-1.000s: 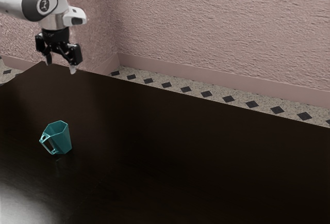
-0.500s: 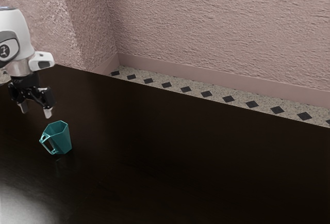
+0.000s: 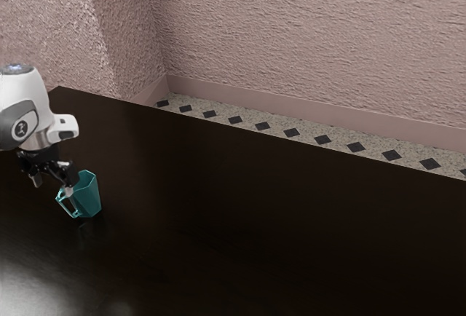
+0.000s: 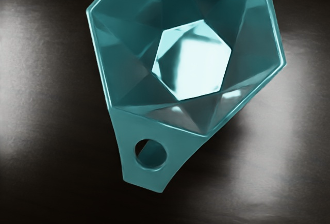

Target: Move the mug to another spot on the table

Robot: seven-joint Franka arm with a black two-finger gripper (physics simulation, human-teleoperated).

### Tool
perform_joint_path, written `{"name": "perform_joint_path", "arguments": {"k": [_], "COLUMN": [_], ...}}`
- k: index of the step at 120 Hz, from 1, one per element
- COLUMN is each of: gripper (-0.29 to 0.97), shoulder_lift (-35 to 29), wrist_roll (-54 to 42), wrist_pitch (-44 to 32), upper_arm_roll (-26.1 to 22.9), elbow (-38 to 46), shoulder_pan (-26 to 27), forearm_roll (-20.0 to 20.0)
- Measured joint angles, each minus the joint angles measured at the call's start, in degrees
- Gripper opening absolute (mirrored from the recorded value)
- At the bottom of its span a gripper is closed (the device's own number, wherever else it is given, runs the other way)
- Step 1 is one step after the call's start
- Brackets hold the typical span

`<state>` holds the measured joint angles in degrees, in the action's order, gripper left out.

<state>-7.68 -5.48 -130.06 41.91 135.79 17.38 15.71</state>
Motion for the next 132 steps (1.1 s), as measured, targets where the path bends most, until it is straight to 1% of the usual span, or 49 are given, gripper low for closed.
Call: {"name": "perform_joint_path", "arguments": {"k": [17, 37, 44, 67, 80, 93, 99, 106, 118, 132], "gripper": [0.68, 0.68, 0.68, 0.68, 0.68, 0.68, 0.65, 0.59, 0.5, 0.44], "shoulder_lift": [2.11, 4.47, 5.61, 8.66, 9.72, 10.52, 10.67, 10.93, 11.17, 11.78], "wrist_roll": [-1.93, -6.88, -8.89, -16.35, -19.81, -22.71, -23.89, -25.14, -27.18, -29.26], "wrist_pitch": [-5.64, -8.94, -9.63, -10.88, -11.37, -12.14, -12.75, -13.4, -14.24, -14.84], "upper_arm_roll": [0.61, 3.28, 3.77, 3.94, 3.61, 3.45, 3.46, 3.5, 3.65, 3.7], "elbow": [1.79, 2.59, 2.54, 2.25, 2.15, 2.11, 2.07, 2.03, 2.04, 1.96], "shoulder_pan": [0.21, 0.13, -0.42, -2.1, -2.34, -0.4, 0.49, 0.87, 0.33, -0.45], "forearm_roll": [-3.11, -6.1, -8.17, -17.1, -19.75, -22.25, -23.28, -24.27, -25.75, -26.77]}}
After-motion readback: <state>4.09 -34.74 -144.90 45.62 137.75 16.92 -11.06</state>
